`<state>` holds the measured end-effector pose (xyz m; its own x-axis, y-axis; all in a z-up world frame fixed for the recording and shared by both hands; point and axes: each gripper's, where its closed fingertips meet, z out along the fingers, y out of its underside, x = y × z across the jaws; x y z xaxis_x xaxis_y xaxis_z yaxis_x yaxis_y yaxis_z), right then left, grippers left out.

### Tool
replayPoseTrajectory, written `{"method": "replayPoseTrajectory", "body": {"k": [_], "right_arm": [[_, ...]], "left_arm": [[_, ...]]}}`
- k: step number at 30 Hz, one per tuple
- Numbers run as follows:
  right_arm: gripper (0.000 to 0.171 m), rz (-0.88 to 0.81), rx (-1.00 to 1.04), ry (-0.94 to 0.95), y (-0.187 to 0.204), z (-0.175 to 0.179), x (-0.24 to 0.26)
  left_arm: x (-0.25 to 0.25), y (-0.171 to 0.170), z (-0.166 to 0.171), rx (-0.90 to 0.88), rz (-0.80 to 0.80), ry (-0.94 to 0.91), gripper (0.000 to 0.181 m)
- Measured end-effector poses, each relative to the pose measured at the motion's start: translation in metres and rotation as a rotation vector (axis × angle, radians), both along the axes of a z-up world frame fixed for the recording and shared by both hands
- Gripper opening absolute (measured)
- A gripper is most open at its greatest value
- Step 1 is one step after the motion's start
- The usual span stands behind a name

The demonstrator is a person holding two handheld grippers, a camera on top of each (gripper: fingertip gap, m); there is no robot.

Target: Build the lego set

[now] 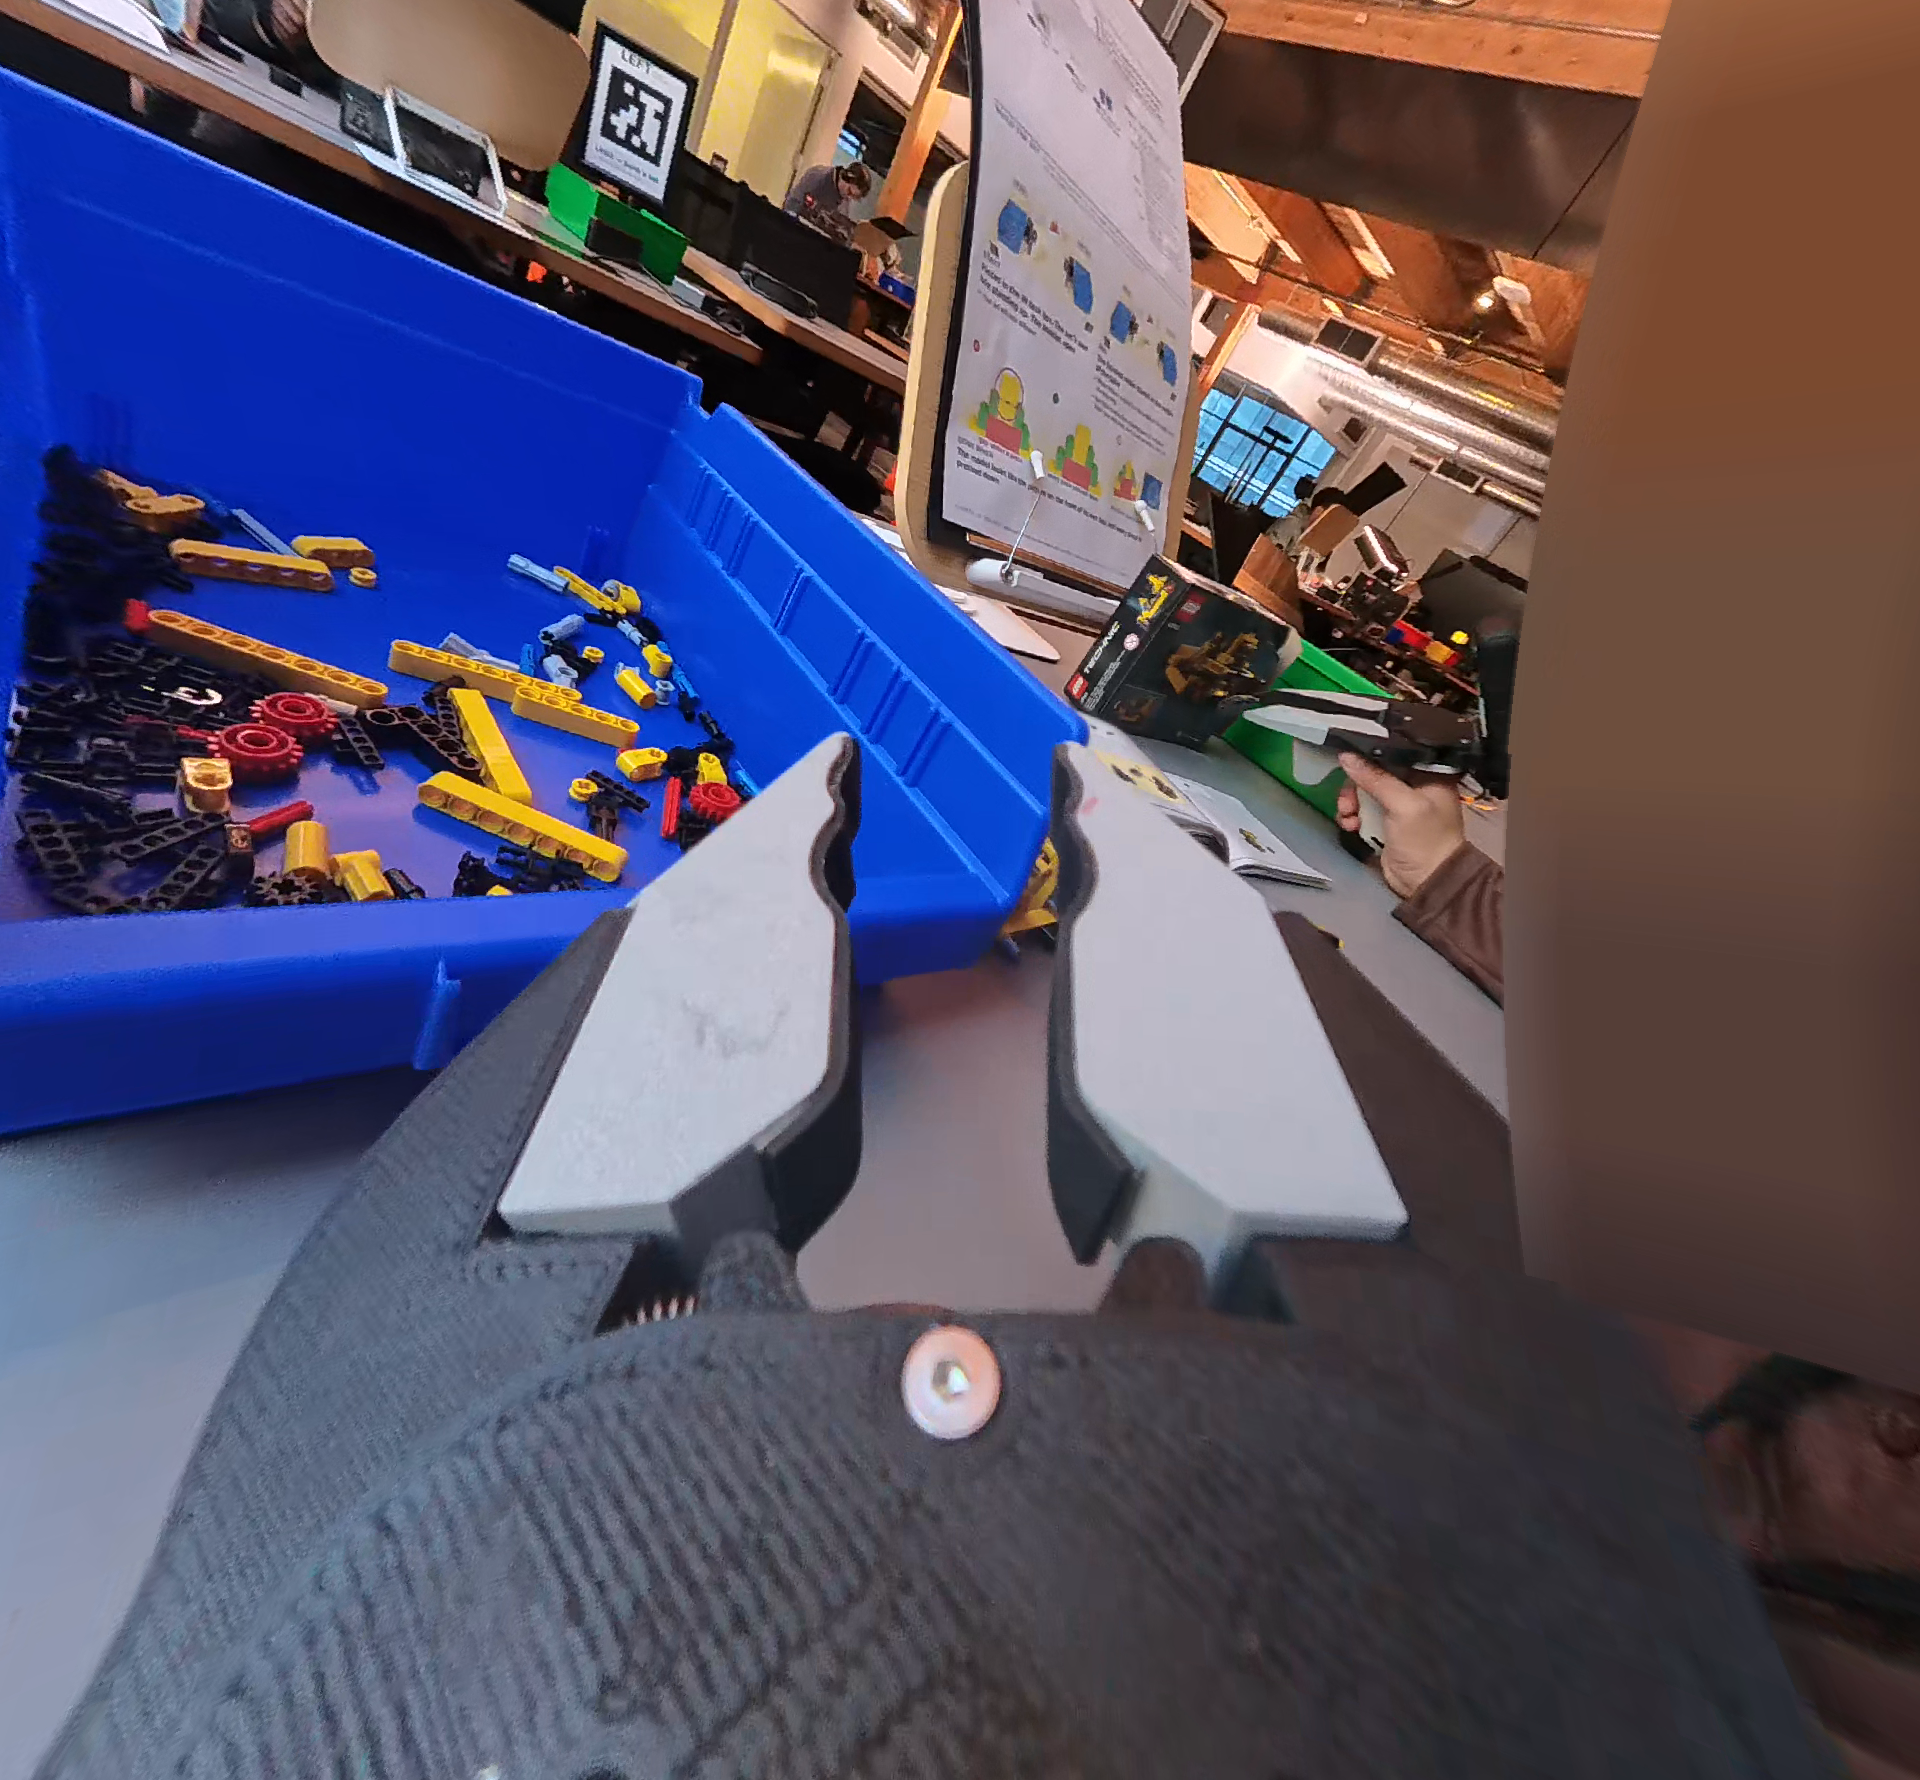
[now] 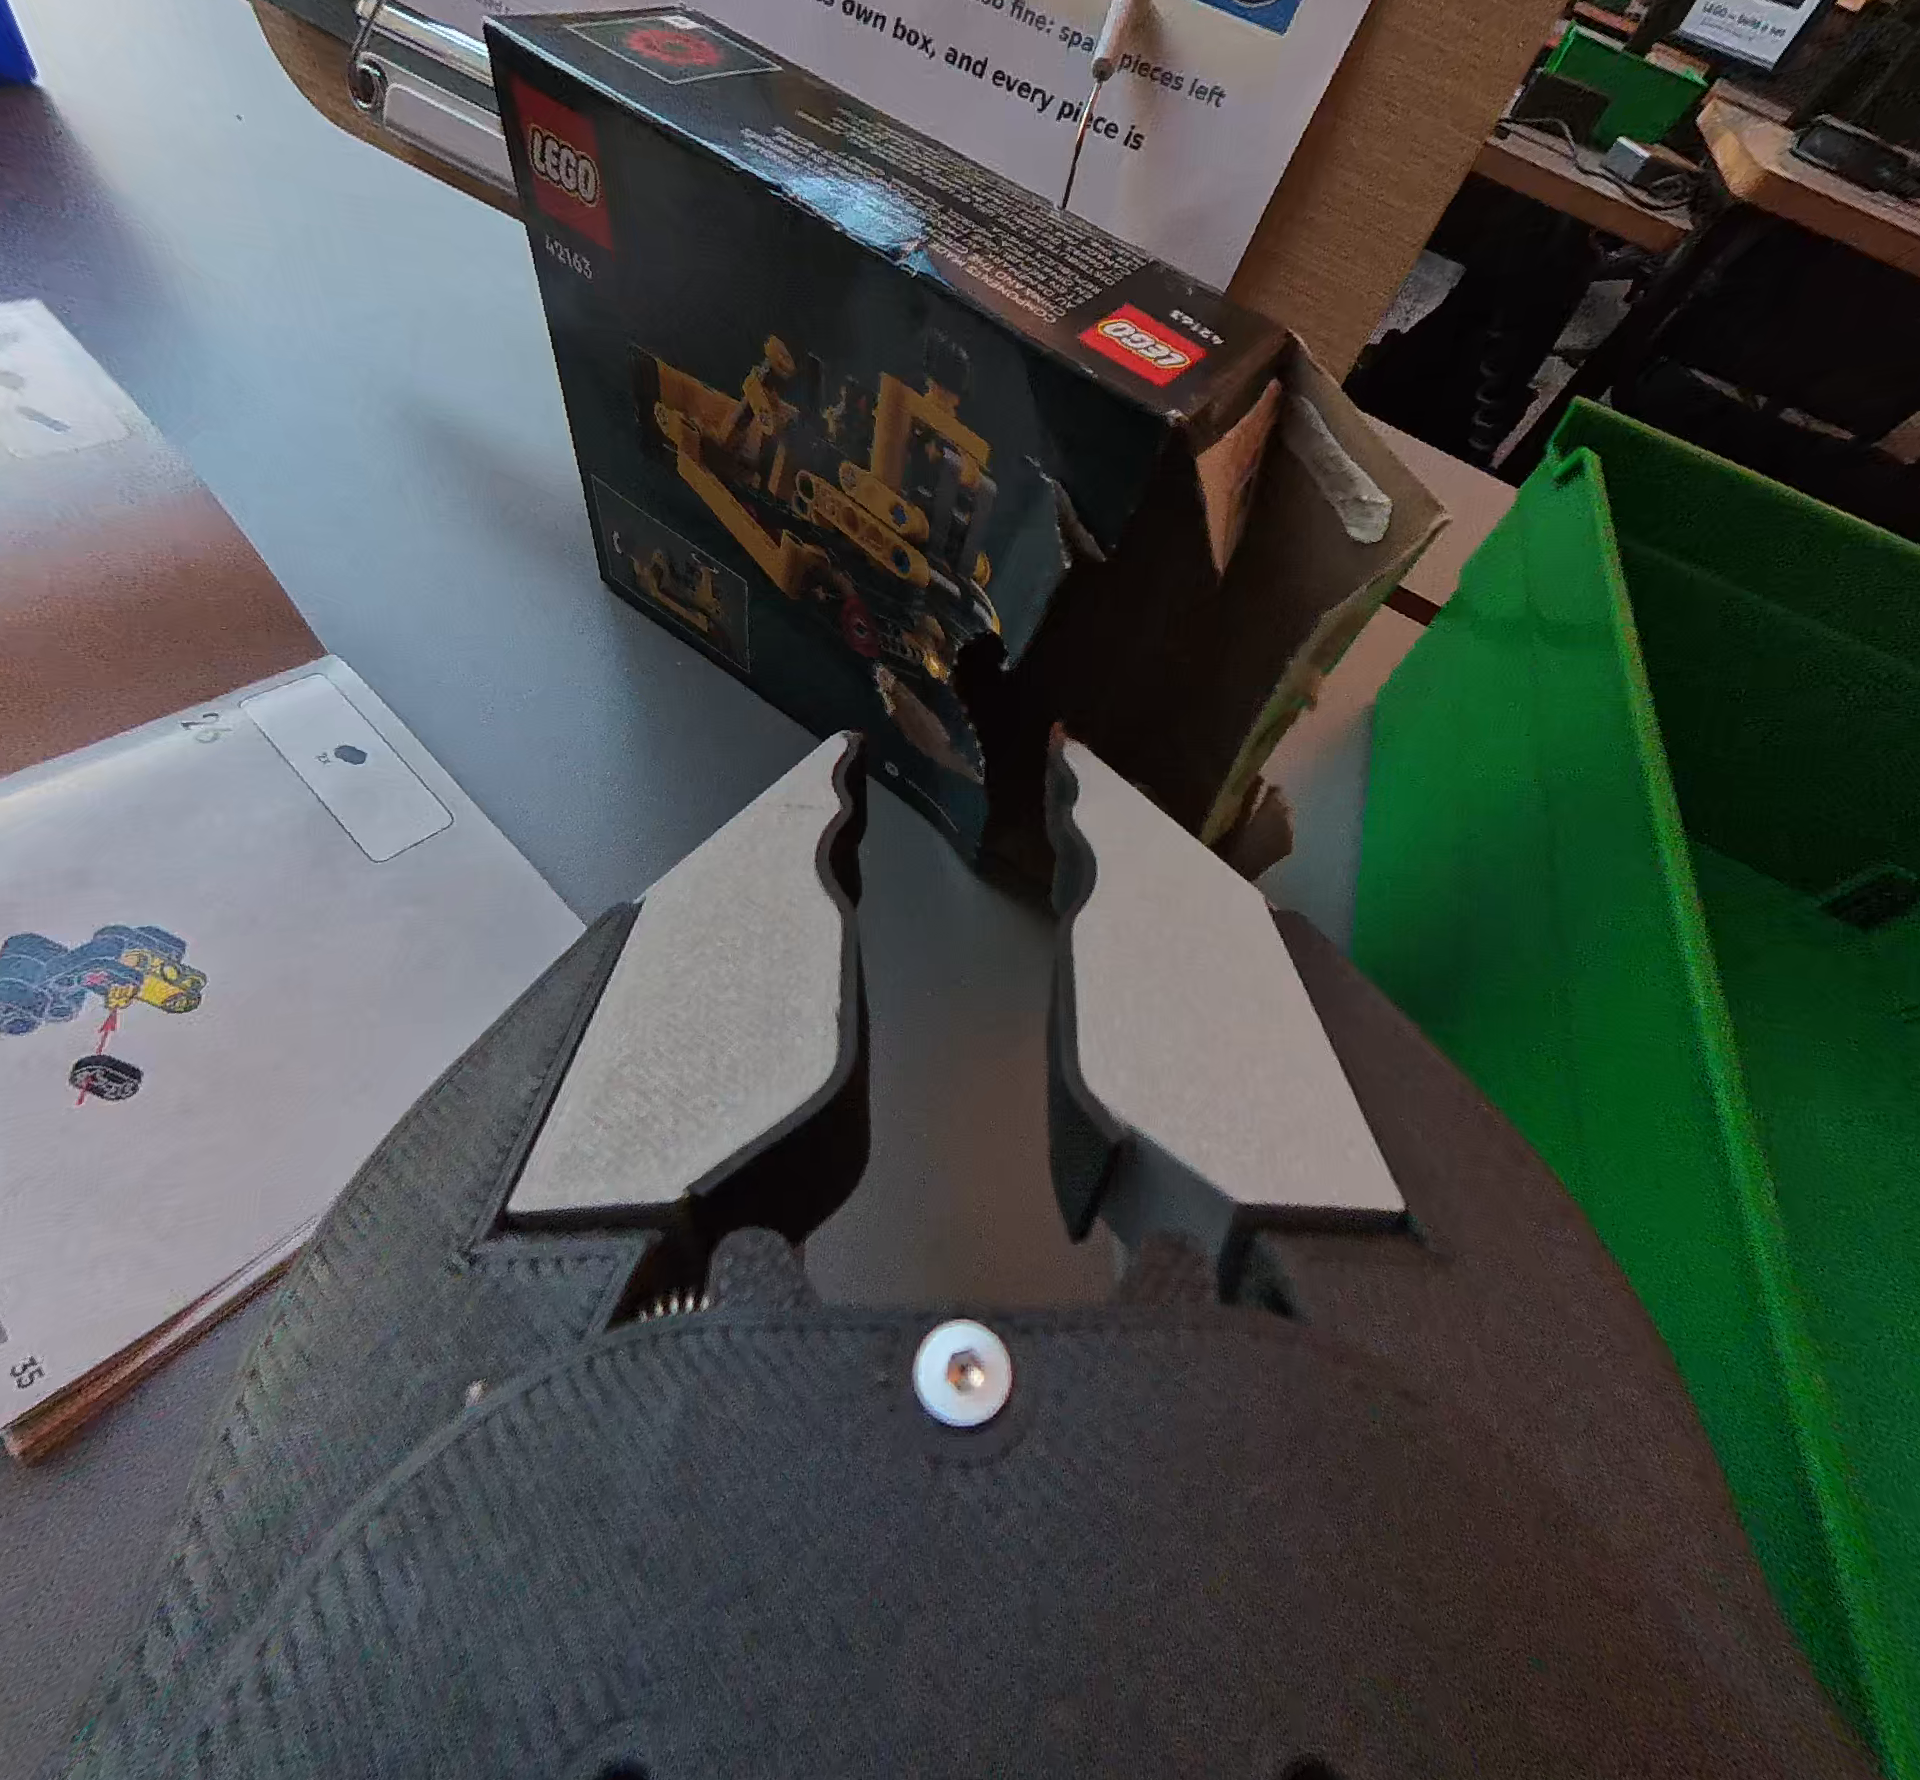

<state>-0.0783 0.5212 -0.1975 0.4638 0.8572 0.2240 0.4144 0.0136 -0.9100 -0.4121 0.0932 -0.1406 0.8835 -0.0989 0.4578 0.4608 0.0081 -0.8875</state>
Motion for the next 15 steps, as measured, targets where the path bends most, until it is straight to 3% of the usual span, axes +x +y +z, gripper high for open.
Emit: {"method": "replayPoseTrajectory", "body": {"k": [15], "right_arm": [[0.031,0.025,-0.026,-0.047,-0.0015,-0.0083,-0.0044]], "left_arm": [[-0.0026,0.0048,-0.0045,-0.025,-0.008,-0.035,0.032]]}}
